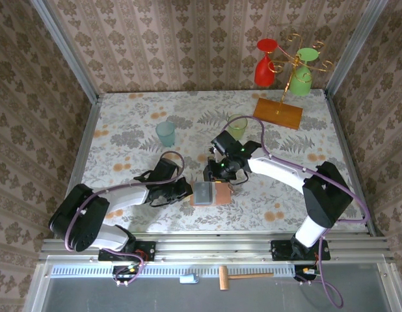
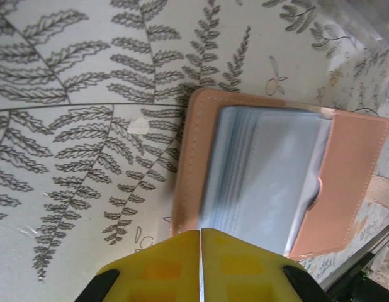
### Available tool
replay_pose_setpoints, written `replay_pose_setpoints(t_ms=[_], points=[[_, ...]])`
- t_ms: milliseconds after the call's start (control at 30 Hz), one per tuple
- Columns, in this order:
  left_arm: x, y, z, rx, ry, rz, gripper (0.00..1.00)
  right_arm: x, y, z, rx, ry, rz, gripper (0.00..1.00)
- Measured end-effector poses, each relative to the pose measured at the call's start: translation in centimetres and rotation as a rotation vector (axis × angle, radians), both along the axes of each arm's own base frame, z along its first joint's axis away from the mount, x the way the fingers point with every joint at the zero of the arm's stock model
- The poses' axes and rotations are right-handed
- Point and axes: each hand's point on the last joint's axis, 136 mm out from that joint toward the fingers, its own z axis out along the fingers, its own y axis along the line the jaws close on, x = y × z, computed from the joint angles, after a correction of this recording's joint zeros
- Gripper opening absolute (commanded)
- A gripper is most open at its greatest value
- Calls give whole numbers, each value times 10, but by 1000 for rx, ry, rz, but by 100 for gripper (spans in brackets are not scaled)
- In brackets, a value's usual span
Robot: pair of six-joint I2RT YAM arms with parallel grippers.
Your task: Take the credit cards out of the card holder
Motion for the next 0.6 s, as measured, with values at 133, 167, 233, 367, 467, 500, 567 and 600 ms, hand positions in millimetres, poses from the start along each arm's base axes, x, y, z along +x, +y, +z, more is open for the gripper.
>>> replay_pose_setpoints(t_ms=[133, 167, 233, 367, 467, 500, 567, 600], points=[[-3, 2, -6, 11, 15, 0, 10, -4, 5, 0, 3, 9, 7, 30], [-3, 2, -6, 11, 15, 0, 10, -4, 7, -1, 4, 14, 6, 31], [-2, 2, -6, 11, 15, 0, 10, -5, 10, -3, 3, 24, 8, 32], [-2, 2, -6, 11, 15, 0, 10, -11, 17, -12, -9, 57, 13, 36], [-2, 2, -6, 11, 15, 0, 10, -16, 20, -21, -22, 83, 14, 37], [-2, 2, -6, 11, 15, 0, 10, -18, 21, -23, -26, 93, 12, 38], [-2, 2, -6, 11, 15, 0, 10, -20, 23, -28, -33, 105, 12, 39], [-2, 2, -6, 11, 15, 0, 10, -21, 24, -31, -37, 110, 11, 40]])
